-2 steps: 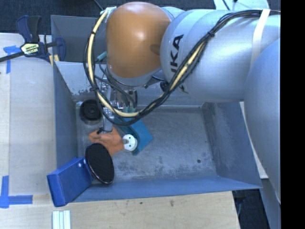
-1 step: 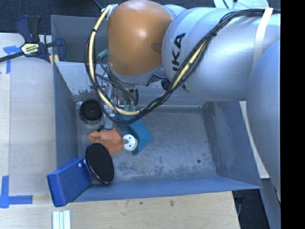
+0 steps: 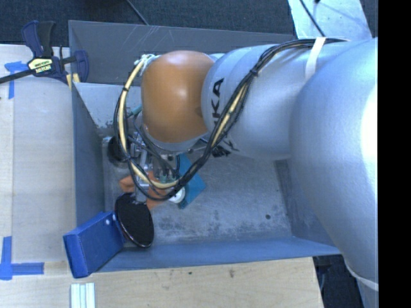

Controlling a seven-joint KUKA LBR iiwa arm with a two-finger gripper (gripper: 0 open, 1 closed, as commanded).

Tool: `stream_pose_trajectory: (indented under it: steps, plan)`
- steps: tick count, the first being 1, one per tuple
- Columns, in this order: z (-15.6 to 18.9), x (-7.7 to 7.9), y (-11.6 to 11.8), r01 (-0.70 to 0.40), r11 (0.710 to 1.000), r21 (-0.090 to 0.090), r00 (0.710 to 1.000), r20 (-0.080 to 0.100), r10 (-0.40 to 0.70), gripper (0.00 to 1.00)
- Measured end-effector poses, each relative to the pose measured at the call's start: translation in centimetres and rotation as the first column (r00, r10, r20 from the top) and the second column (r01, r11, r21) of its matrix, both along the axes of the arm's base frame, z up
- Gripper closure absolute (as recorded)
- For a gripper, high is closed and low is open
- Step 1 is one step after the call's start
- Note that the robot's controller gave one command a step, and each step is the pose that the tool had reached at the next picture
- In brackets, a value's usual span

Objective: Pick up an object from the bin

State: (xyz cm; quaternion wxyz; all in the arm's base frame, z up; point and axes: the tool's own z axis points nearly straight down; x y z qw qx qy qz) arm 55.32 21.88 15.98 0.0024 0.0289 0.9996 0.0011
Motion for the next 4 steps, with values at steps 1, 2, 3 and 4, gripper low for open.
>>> stream_pose_trajectory:
  steps: [1,2,3,4]
  plan:
    - [-0.5,6.0,0.4,-0.061,0.998,-0.002,0.998,-0.004,0.061,0.00]
    - [-1.9,3.5,-3.1,0.091,0.996,-0.001,0.996,-0.002,-0.091,0.00]
    - [-8.5,6.6,2.4,0.083,0.997,0.002,0.997,0.006,-0.083,0.00]
    - [-7.7,0.3,-0.6,0.300,0.953,0.028,0.953,0.030,-0.301,1.00]
